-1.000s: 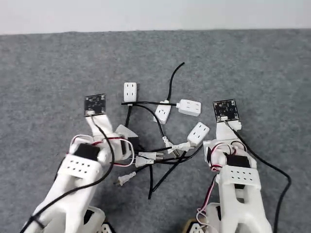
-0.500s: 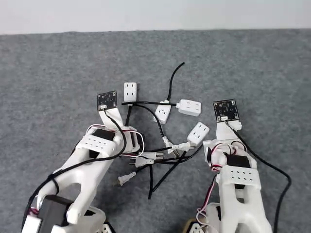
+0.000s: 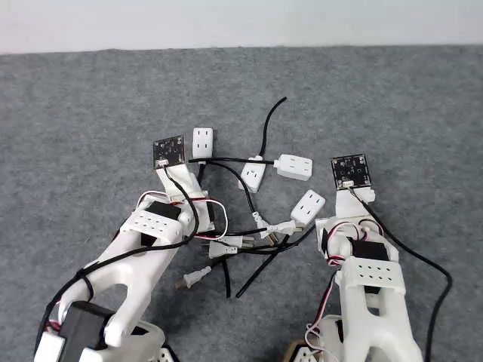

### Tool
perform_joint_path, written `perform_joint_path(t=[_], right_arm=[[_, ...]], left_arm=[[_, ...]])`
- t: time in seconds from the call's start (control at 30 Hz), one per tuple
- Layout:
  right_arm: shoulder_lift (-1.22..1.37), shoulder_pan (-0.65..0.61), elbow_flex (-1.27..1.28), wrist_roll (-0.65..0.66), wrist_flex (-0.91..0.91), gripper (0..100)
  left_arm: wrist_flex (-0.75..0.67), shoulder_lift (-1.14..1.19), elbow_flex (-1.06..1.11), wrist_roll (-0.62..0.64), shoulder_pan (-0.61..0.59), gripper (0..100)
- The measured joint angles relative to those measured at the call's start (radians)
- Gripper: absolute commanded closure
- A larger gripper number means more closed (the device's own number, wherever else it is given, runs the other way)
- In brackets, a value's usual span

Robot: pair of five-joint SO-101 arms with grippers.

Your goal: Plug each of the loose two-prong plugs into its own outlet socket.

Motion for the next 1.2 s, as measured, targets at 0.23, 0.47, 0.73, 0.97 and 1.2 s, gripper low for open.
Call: perform_joint_path(t=[0.23,0.47,0.73,0.97,1.2], right_arm=[[0.000,0.000,0.000,0.000,0.000,98.9],[0.000,0.000,0.000,0.000,0.000,98.9],[0.000,-0.041,0.000,0.055,0.000,98.9],[0.000,-0.044,0.000,0.060,0.000,98.9],[0.000,-0.044,0.000,0.060,0.000,98.9]], left_arm=[[0.058,0.002,-0.074,0.000,-0.003,99],[0.229,0.008,-0.193,0.000,-0.051,99],[0.229,-0.025,-0.192,-0.021,-0.161,98],[0.087,-0.095,-0.141,0.043,0.012,74],[0.084,0.203,-0.296,0.176,0.035,75]])
